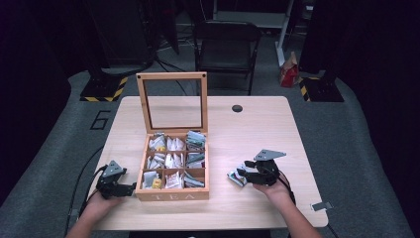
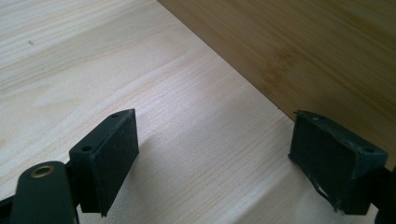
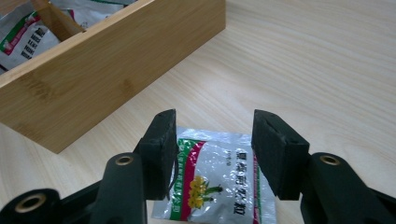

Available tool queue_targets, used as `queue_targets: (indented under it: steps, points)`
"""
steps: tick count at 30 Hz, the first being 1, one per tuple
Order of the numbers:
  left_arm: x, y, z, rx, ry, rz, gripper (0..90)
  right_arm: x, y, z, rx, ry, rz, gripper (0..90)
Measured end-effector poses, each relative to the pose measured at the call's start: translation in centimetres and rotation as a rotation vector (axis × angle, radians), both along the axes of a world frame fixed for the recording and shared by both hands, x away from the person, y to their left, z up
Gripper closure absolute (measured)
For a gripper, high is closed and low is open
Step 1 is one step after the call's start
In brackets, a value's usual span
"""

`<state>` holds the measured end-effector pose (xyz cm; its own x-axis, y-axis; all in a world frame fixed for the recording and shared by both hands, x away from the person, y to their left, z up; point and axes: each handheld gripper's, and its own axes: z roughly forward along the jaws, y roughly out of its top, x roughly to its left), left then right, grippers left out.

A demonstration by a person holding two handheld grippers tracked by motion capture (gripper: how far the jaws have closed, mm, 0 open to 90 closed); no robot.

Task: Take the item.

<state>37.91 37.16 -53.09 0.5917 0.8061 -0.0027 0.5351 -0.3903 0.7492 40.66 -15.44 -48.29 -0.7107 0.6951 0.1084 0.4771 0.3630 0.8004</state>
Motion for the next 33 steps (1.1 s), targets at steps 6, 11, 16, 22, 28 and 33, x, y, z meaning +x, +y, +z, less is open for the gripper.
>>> queue_targets:
  steps: [6,11,16,22,28,33]
  points:
    - [0.0,0.0,0.0,0.005,-0.002,-0.002,15.0,0.2,-0.8,0.2,-0.003,-0.013,-0.032,50.0]
    - [0.0,0.0,0.0,0.0,0.0,0.0,15.0,0.3,-1.4,0.2,-0.018,-0.023,-0.063,50.2]
    - [0.0,0.0,0.0,0.0,0.0,0.0,15.0,0.4,-1.9,0.0,-0.023,-0.022,-0.08,50.0]
    - [0.0,0.0,0.0,0.0,0.0,0.0,15.0,0.6,-2.5,-0.3,-0.022,-0.01,-0.097,49.8]
    - [0.0,0.0,0.0,-0.001,0.0,0.0,15.1,0.8,-3.0,-0.7,-0.032,-0.002,-0.116,49.9]
    - [0.0,0.0,0.0,0.0,0.0,0.0,15.1,0.8,-3.3,-0.9,-0.056,-0.005,-0.126,49.3]
